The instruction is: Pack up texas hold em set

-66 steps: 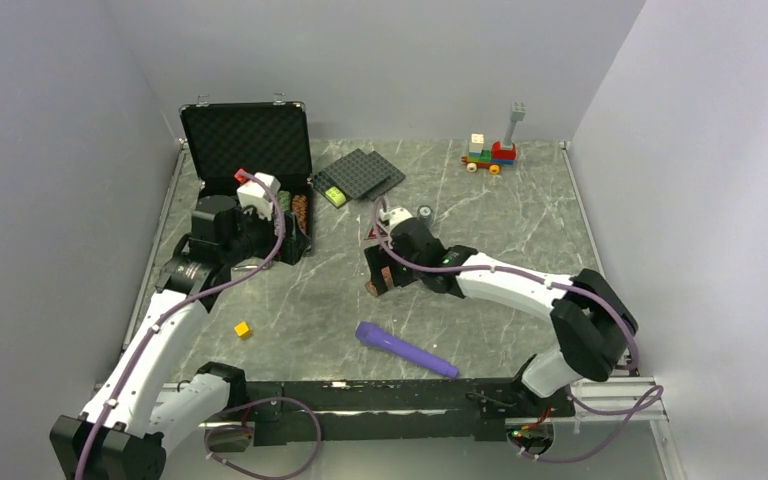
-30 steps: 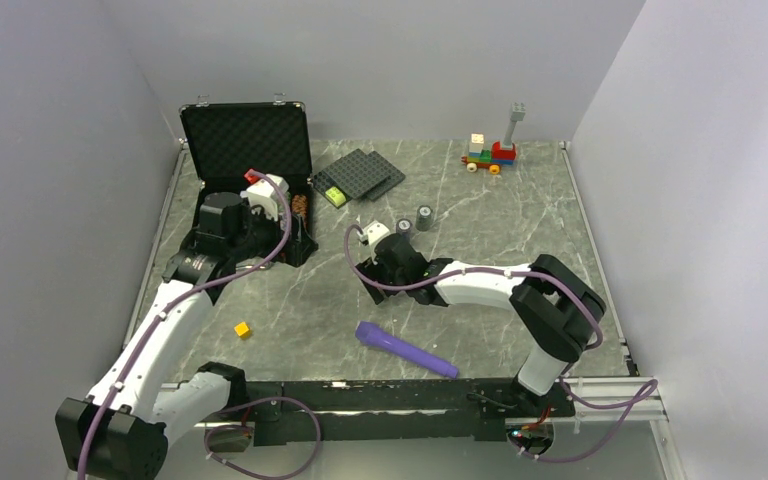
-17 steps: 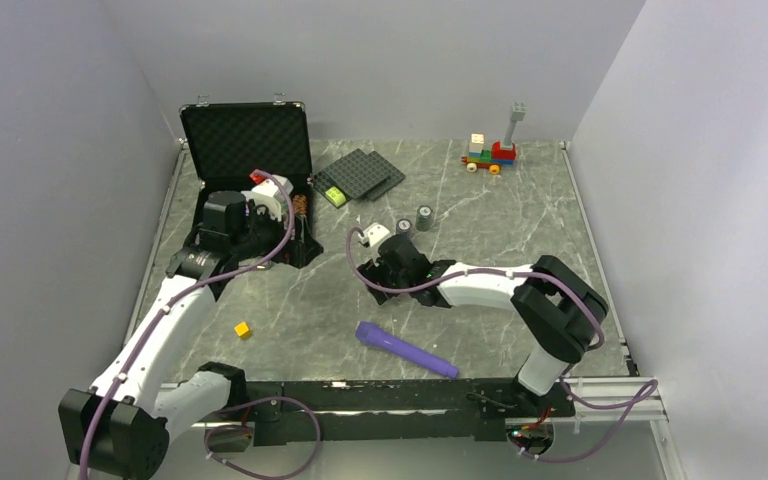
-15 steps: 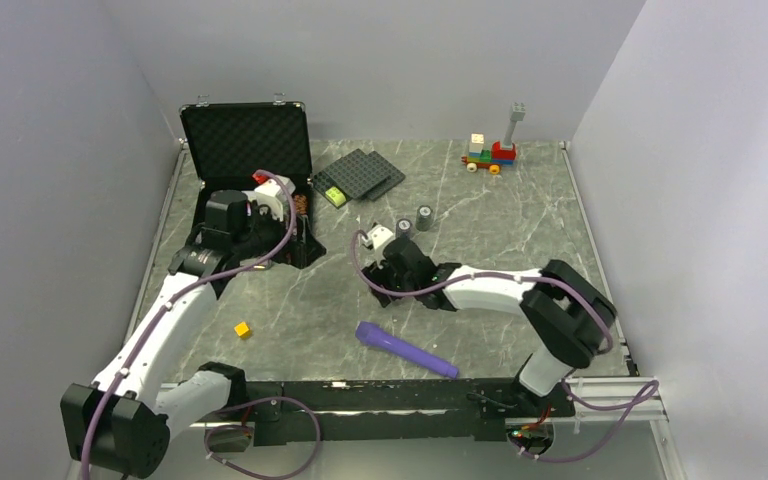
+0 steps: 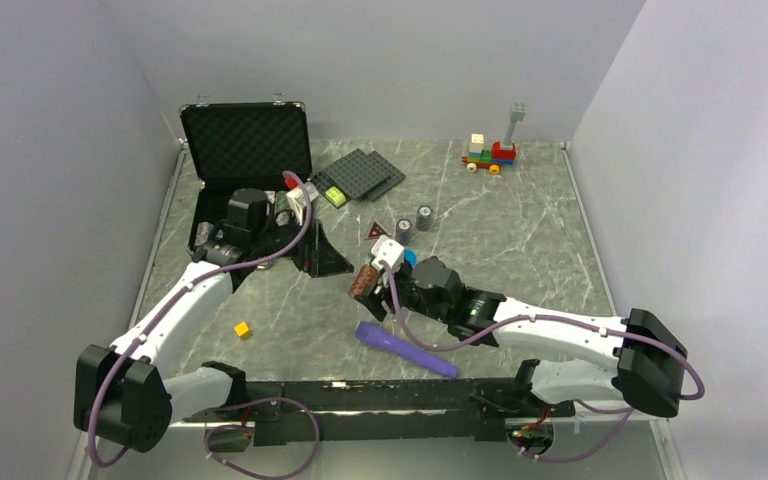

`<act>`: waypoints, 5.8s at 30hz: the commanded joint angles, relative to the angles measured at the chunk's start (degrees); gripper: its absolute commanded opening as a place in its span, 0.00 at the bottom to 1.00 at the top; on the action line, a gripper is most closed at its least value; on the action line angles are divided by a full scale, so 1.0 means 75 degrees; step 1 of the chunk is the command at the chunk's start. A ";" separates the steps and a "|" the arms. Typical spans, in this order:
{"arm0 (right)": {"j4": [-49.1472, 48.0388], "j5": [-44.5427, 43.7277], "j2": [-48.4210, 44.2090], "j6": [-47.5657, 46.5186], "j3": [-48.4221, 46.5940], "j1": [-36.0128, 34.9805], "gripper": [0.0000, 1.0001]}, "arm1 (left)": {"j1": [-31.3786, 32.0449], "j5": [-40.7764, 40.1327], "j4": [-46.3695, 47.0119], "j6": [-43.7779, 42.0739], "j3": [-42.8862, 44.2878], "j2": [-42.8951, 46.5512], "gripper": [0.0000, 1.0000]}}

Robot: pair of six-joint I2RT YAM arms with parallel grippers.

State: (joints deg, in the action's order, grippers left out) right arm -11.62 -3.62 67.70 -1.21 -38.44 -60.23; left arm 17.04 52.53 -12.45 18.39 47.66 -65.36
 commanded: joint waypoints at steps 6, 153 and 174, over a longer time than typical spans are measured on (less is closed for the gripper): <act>-0.1908 -0.1433 -0.0233 -0.1473 0.0042 -0.1239 0.00 | 0.0653 0.1636 0.0712 0.0452 0.0059 -0.0636 0.93; -0.6166 0.0846 0.2186 0.2708 -0.0241 0.1864 0.99 | -0.3411 -0.8213 -0.3317 -0.3458 0.4981 -0.6112 0.48; -0.6036 0.1056 0.2824 0.2500 -0.0649 0.1784 0.99 | -0.3493 -0.8163 -0.2549 -0.2989 0.5591 -0.5957 0.58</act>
State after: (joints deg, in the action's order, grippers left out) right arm -55.90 3.31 87.44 18.37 -40.66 -46.54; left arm -8.58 -9.76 -32.95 -6.00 85.67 -109.36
